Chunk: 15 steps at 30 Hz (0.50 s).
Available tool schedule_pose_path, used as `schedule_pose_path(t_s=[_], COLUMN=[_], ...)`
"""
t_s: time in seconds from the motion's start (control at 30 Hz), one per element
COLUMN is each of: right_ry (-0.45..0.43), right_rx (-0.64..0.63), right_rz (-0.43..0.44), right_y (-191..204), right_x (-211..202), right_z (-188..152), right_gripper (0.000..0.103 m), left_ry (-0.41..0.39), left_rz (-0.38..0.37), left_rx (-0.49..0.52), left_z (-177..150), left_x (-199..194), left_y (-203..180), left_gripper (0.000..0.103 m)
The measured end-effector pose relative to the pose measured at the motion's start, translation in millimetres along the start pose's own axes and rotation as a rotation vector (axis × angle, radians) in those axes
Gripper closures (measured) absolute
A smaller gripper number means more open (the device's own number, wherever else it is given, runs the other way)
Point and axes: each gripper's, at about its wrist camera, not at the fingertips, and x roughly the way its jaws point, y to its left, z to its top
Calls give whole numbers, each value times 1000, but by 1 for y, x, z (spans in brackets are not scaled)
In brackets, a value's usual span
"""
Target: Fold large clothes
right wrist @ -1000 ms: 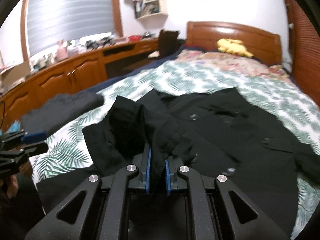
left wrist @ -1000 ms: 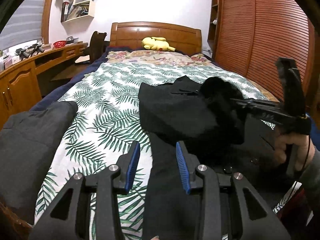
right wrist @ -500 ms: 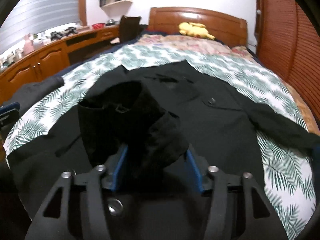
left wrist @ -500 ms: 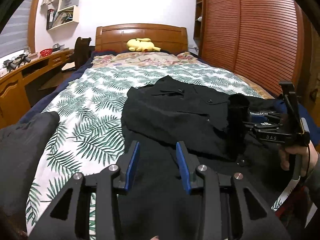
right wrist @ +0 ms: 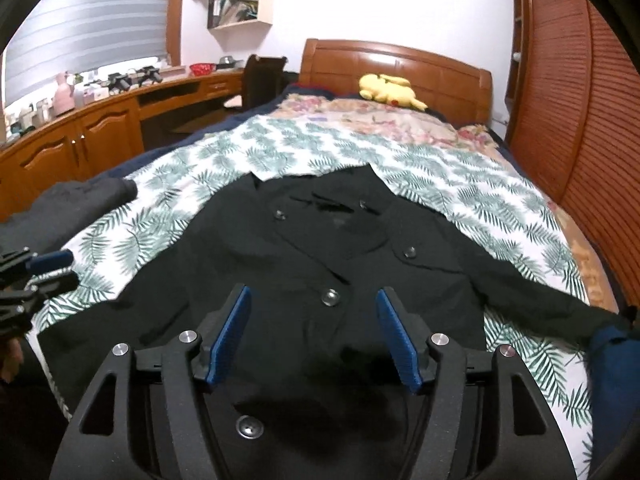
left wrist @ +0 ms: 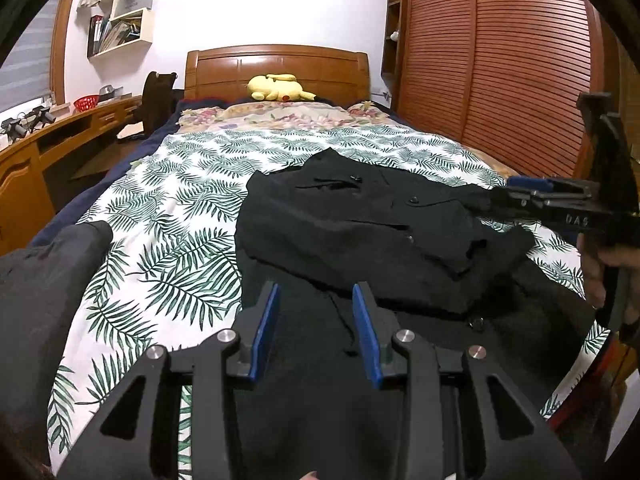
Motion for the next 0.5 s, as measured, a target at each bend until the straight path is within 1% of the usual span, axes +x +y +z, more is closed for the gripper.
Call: schedule_pose_path(t_s=[0.1,0.27,0.33,0.5], right_ry=[-15,32,64,170], right_rx=[-10,-41,-41,-17], right_rz=[15,-1,-11,-34], right_y=[3,4,-1,-25], right_x=[-4,10,19,40], right_z=[8,12,6,-26], right_gripper=[36,35,35,35], left_ry=[-1,-4,-3,5], left_rz=[-2,-11,-15,-30], left_rx=[5,2,5,23], left_z=[-1,0,0,1], left_x=[-1,-2,-1,2], left_y=[0,-1,-4,-13], left_gripper=[67,67,67,67])
